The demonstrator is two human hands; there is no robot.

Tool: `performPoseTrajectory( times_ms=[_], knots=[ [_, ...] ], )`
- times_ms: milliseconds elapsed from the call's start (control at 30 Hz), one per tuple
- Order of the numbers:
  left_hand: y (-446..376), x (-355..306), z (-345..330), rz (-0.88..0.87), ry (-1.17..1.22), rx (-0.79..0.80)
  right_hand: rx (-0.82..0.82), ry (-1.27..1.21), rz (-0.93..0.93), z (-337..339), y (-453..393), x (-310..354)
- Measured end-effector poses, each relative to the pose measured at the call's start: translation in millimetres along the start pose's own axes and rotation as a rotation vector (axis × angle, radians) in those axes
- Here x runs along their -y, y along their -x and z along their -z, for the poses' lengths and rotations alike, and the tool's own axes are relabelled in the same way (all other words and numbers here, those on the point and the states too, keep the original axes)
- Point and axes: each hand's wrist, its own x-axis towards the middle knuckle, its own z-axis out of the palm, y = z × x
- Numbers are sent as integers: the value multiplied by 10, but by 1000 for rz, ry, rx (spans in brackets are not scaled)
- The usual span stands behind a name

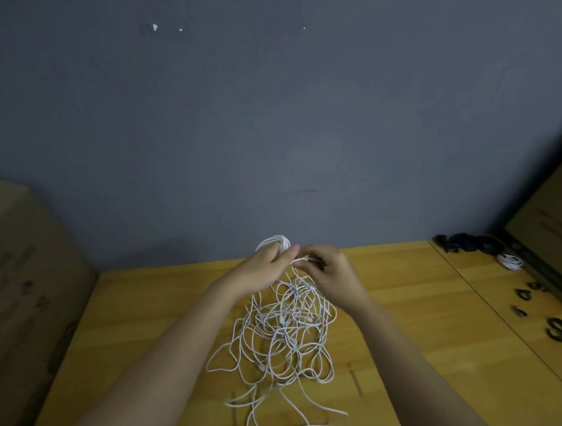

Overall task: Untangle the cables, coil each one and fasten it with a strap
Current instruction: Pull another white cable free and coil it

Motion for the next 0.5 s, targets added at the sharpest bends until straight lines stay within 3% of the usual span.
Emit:
performPoseTrajectory(
  times_ms=[233, 433, 500],
  knots=[
    [75, -152, 90, -59, -17, 109, -24, -82, -77, 137, -71, -121],
    [142, -172, 19, 37, 384, 231, 31, 122, -141, -26, 190, -355],
    [142, -178, 19, 21, 496, 225, 55, 69, -173, -131, 274, -382]
  ],
)
